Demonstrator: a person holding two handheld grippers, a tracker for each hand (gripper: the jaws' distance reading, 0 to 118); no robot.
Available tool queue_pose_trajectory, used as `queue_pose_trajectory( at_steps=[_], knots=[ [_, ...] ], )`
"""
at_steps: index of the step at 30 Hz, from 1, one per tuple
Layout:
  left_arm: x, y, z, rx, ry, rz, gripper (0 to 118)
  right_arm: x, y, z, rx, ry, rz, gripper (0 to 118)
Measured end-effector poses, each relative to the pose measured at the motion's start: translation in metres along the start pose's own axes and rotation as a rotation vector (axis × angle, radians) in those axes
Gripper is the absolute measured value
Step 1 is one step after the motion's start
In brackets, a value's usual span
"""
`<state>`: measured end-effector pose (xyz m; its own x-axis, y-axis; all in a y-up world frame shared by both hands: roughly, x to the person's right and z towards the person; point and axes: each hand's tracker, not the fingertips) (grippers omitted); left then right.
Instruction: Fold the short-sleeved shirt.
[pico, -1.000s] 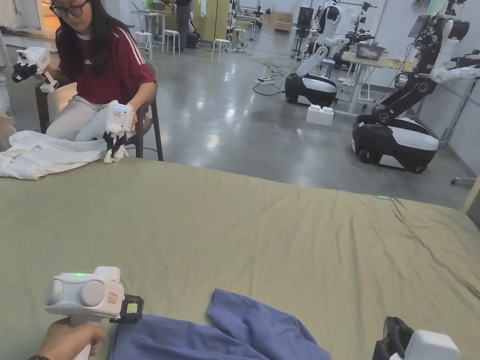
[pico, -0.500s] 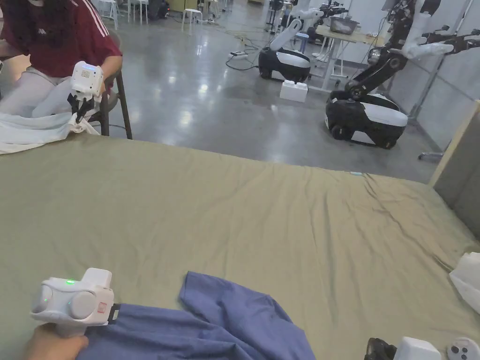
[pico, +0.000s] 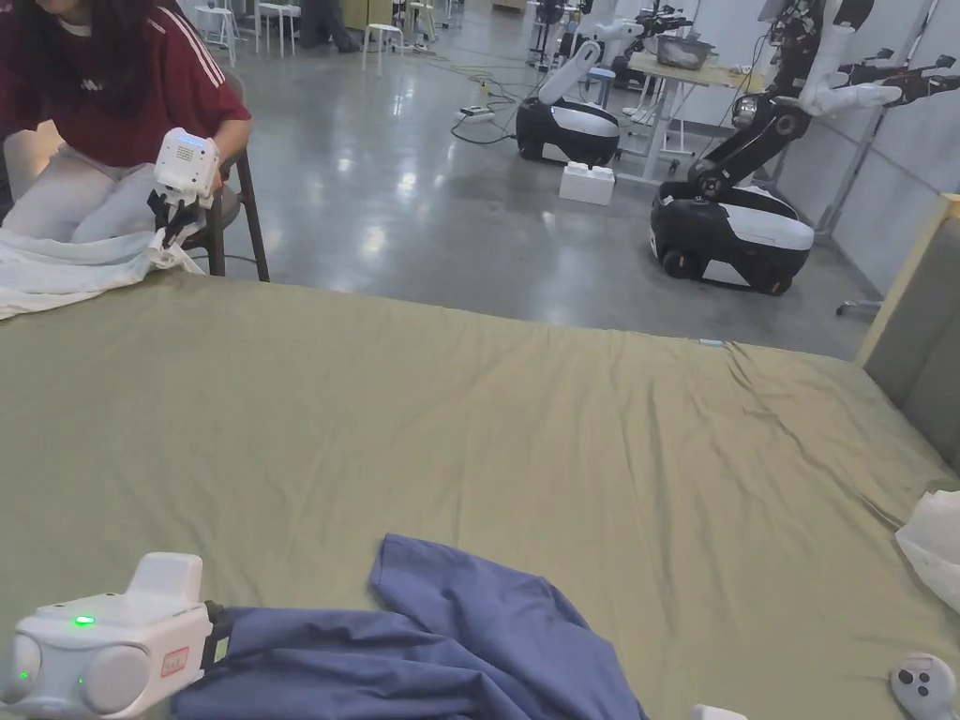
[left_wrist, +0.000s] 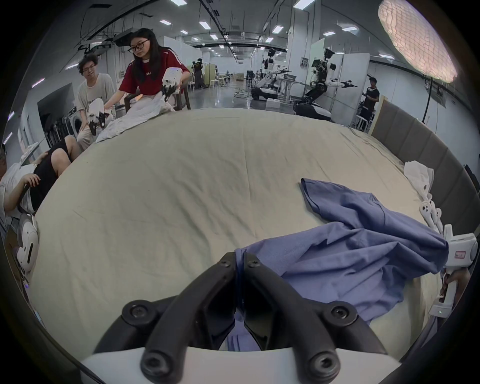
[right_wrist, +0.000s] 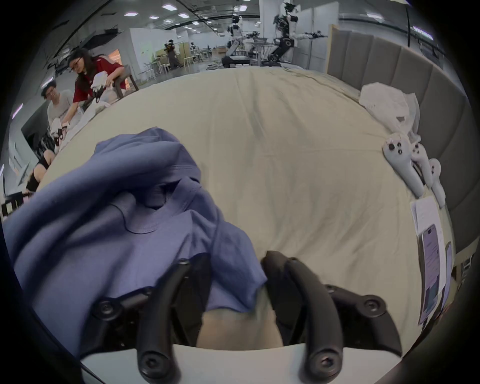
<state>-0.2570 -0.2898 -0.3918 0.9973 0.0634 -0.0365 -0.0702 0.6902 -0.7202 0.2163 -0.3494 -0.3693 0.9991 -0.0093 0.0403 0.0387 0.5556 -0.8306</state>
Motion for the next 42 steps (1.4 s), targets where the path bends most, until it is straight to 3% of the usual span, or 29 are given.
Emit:
queue_pose_trajectory(
  at_steps=[3,7,11,28,42],
  knots=[
    [-0.001,-0.004,-0.001,-0.005,0.002,-0.007,0,-0.009,0.001,0.001,0.012,-0.045,0.067,3],
    [-0.002,-0.001,0.005,0.014,0.011,0.014,0,-0.003,0.004,0.009,0.036,-0.002,0.060,3],
    [-0.006,0.020,0.027,0.101,0.020,0.004,0,0.007,0.020,0.049,0.200,-0.014,0.066,2],
    [-0.057,0.198,0.174,0.441,0.107,0.008,0,0.047,0.182,0.220,0.624,-0.109,0.152,2],
    [-0.108,0.319,0.197,0.519,0.191,0.121,0,0.047,0.314,0.295,0.823,-0.077,0.069,2]
  ],
)
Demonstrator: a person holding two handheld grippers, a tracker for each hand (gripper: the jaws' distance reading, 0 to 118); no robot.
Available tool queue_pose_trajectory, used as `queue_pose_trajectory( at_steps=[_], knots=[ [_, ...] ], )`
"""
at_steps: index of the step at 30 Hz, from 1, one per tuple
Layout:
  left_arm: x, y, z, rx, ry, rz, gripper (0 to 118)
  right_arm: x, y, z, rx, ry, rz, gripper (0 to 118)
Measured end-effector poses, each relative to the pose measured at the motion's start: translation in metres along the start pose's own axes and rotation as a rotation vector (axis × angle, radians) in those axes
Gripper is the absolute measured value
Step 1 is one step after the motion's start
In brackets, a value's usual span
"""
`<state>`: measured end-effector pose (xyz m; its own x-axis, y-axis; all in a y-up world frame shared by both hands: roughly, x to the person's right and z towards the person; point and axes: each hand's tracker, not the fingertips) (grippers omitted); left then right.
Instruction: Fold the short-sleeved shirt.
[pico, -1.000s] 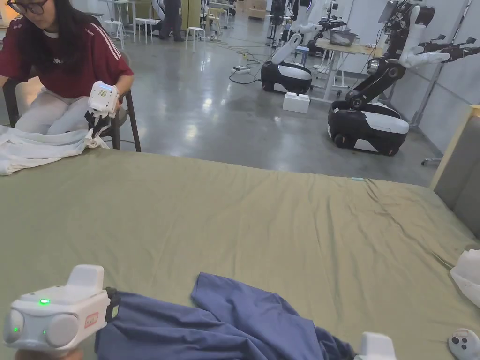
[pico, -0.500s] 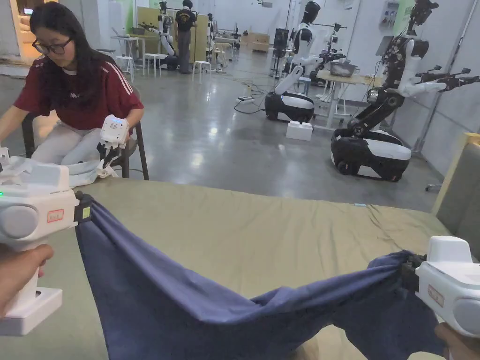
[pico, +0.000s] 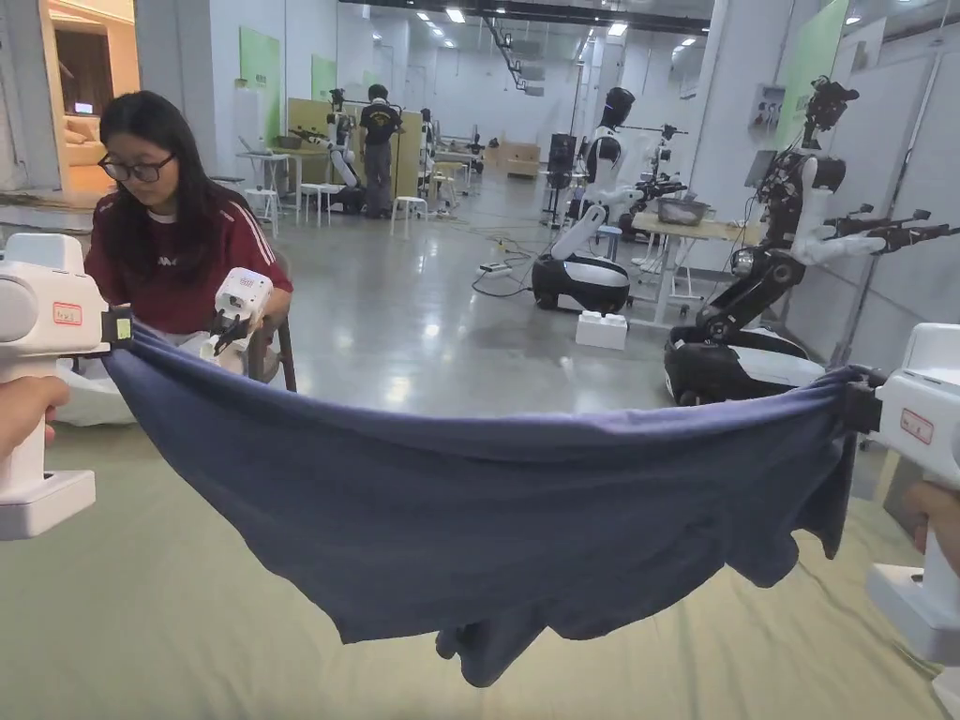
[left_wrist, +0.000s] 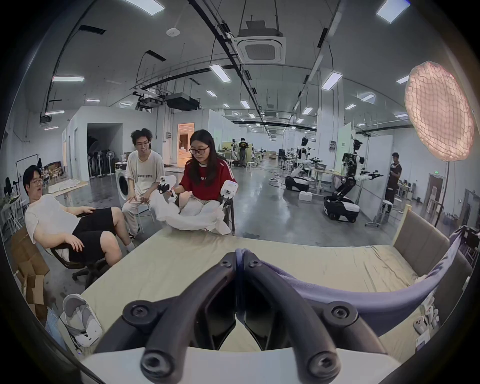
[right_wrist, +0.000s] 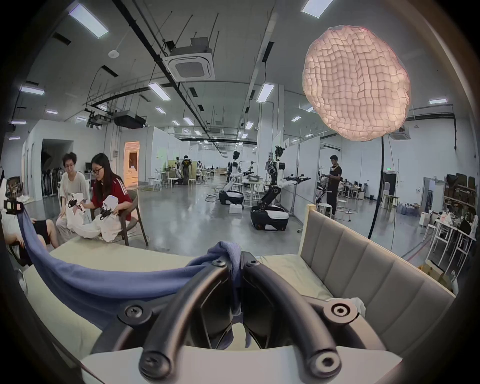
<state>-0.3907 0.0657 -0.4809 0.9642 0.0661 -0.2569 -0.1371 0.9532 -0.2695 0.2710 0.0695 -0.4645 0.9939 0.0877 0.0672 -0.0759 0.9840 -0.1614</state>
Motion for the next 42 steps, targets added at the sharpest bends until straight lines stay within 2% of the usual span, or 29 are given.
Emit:
queue_pose_trajectory(
  at_steps=[5,9,15,22,26,33,35,37,42],
  knots=[
    [-0.003,0.017,-0.022,0.010,0.020,0.011,0,-0.001,0.021,-0.032,0.009,0.000,0.036,2],
    [0.002,0.024,-0.034,0.032,0.034,-0.010,0,-0.002,0.032,-0.052,0.015,0.010,0.015,2],
    [0.010,0.003,-0.045,0.054,0.044,-0.067,0,-0.003,0.010,-0.069,0.028,-0.004,0.021,2],
    [0.006,-0.089,-0.046,-0.024,0.013,-0.085,0,-0.001,-0.079,-0.057,-0.083,-0.011,0.040,2],
    [-0.004,-0.154,-0.029,-0.074,-0.015,-0.049,0,0.009,-0.144,-0.045,-0.148,-0.022,0.016,2],
    [-0.027,-0.250,0.042,-0.145,-0.033,0.045,0,0.011,-0.237,0.028,-0.247,-0.037,0.056,2],
    [-0.032,-0.271,0.060,-0.169,-0.032,0.037,0,0.014,-0.257,0.048,-0.274,-0.034,0.059,2],
    [-0.039,-0.294,0.080,-0.183,-0.039,0.059,0,0.012,-0.276,0.069,-0.303,-0.031,0.098,2],
    [-0.053,-0.355,0.117,-0.258,-0.015,0.071,0,0.013,-0.327,0.111,-0.362,-0.025,0.101,2]
  ],
)
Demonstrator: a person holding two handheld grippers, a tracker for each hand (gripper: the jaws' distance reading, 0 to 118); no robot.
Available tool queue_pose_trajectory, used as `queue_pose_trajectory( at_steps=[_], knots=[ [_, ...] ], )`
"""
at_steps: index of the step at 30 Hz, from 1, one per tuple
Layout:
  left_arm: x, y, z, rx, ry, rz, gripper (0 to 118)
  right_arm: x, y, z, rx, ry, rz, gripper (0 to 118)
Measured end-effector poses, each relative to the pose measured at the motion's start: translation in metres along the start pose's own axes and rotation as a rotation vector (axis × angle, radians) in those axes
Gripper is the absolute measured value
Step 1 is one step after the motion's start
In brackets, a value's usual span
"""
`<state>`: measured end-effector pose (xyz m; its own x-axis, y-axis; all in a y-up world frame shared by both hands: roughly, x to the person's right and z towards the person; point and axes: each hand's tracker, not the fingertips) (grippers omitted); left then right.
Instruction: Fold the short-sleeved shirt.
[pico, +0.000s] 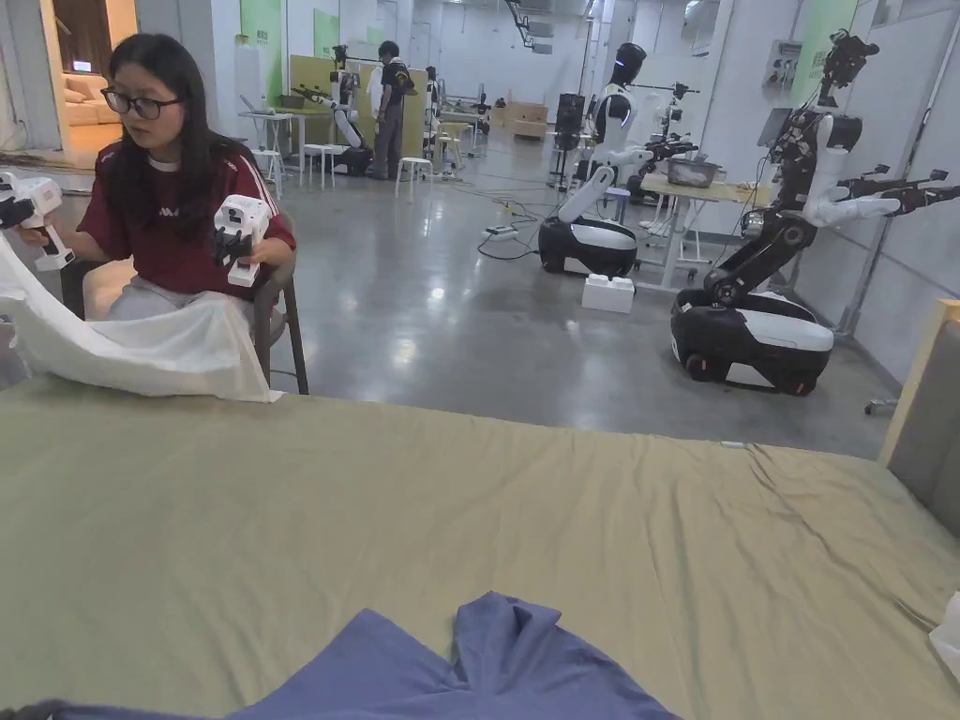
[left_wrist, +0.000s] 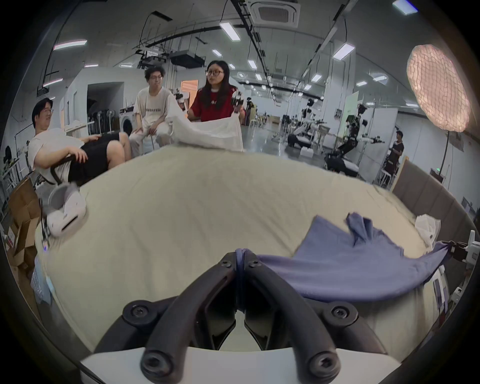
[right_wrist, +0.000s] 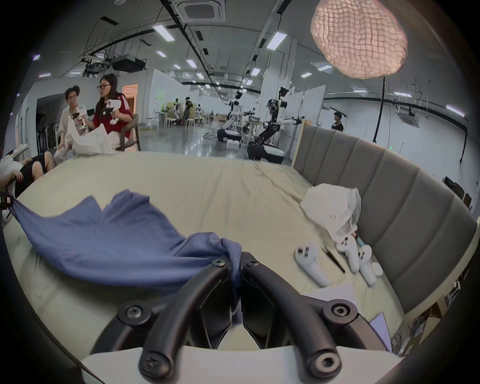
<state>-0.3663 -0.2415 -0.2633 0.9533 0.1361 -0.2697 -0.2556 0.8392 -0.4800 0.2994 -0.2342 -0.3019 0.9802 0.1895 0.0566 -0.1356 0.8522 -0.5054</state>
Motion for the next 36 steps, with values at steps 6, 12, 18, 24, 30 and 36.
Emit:
queue_pose_trajectory(
  at_steps=[6,12,18,24,30,36],
  knots=[
    [-0.013,-0.050,-0.014,-0.134,0.019,-0.016,0,-0.005,-0.051,-0.003,-0.093,0.007,-0.032,3],
    [-0.013,-0.060,-0.020,-0.145,0.079,-0.011,52,-0.019,-0.065,0.008,-0.092,-0.005,-0.053,61],
    [0.010,-0.047,-0.013,-0.028,0.095,-0.122,68,-0.046,-0.029,0.036,0.115,0.002,-0.059,81],
    [0.076,-0.006,0.013,0.186,0.008,-0.177,67,-0.096,0.030,0.050,0.277,0.072,-0.139,81],
    [0.138,0.031,0.040,0.358,-0.048,-0.208,51,-0.140,0.077,0.056,0.400,0.102,-0.142,64],
    [0.161,0.044,0.051,0.435,-0.069,-0.208,0,-0.159,0.091,0.060,0.458,0.112,-0.151,0]
  ],
)
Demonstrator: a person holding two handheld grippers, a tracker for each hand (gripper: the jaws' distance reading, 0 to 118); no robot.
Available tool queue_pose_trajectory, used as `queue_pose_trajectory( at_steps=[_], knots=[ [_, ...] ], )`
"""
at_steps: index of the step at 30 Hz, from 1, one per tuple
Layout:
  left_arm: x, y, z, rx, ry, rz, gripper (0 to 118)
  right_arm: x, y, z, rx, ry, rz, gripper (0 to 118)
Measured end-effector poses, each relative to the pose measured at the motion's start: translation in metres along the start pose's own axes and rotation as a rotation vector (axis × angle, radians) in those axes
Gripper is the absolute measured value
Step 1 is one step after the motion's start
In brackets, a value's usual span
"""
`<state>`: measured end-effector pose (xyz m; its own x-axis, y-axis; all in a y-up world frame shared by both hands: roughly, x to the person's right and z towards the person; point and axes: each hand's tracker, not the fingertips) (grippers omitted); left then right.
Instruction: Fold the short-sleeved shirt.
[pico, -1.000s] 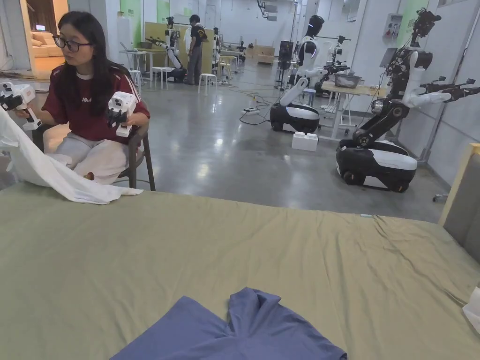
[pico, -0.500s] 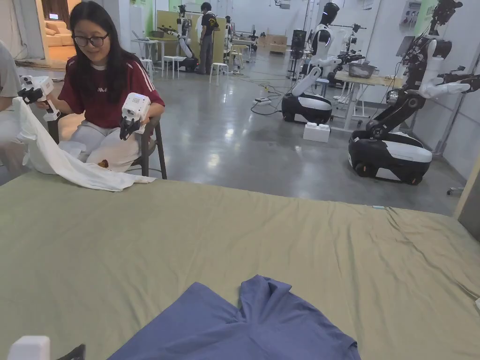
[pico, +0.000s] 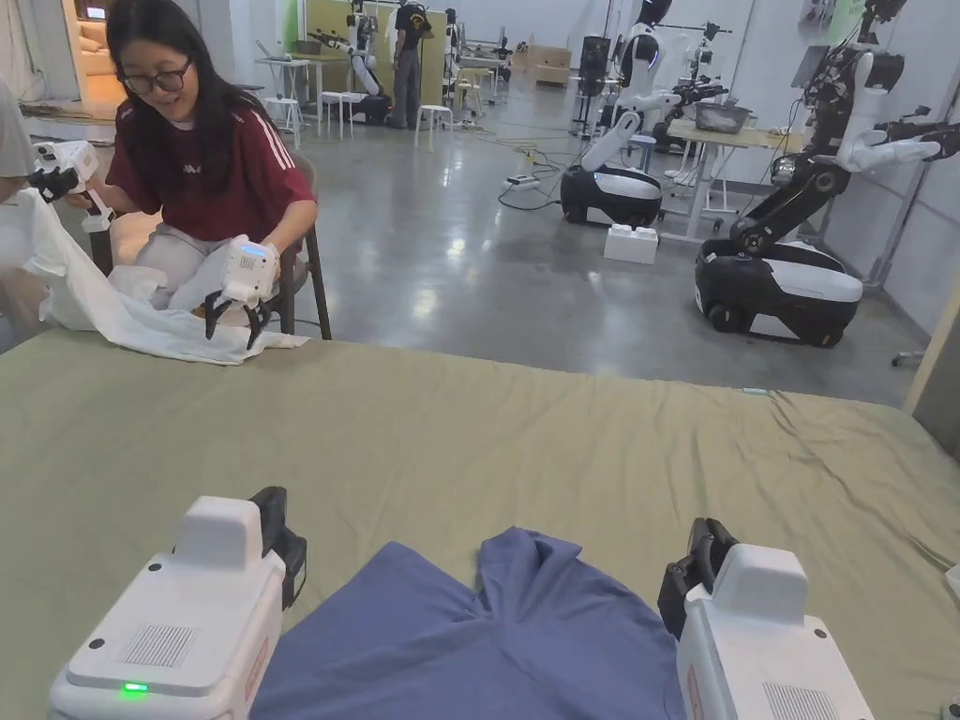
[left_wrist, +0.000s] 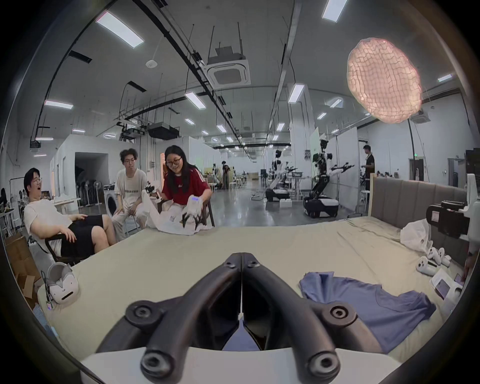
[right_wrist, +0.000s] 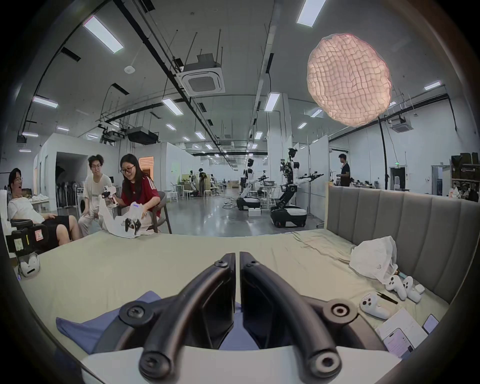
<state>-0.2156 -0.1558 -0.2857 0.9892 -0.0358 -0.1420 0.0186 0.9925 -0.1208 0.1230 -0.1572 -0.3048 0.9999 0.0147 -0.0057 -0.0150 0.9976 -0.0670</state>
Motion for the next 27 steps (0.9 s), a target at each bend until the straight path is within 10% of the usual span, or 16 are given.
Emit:
queue_pose_trajectory(
  at_steps=[8,21,27],
  knots=[
    [-0.018,-0.001,0.005,-0.013,0.011,0.010,0,-0.004,0.001,0.004,0.001,0.007,0.007,0],
    [-0.176,-0.111,-0.035,-0.662,0.103,0.221,0,-0.011,-0.030,-0.014,-0.121,0.050,0.027,0],
    [-0.194,-0.147,-0.058,-0.852,0.092,0.364,61,-0.014,-0.042,-0.022,-0.180,0.065,0.043,0]
  ],
)
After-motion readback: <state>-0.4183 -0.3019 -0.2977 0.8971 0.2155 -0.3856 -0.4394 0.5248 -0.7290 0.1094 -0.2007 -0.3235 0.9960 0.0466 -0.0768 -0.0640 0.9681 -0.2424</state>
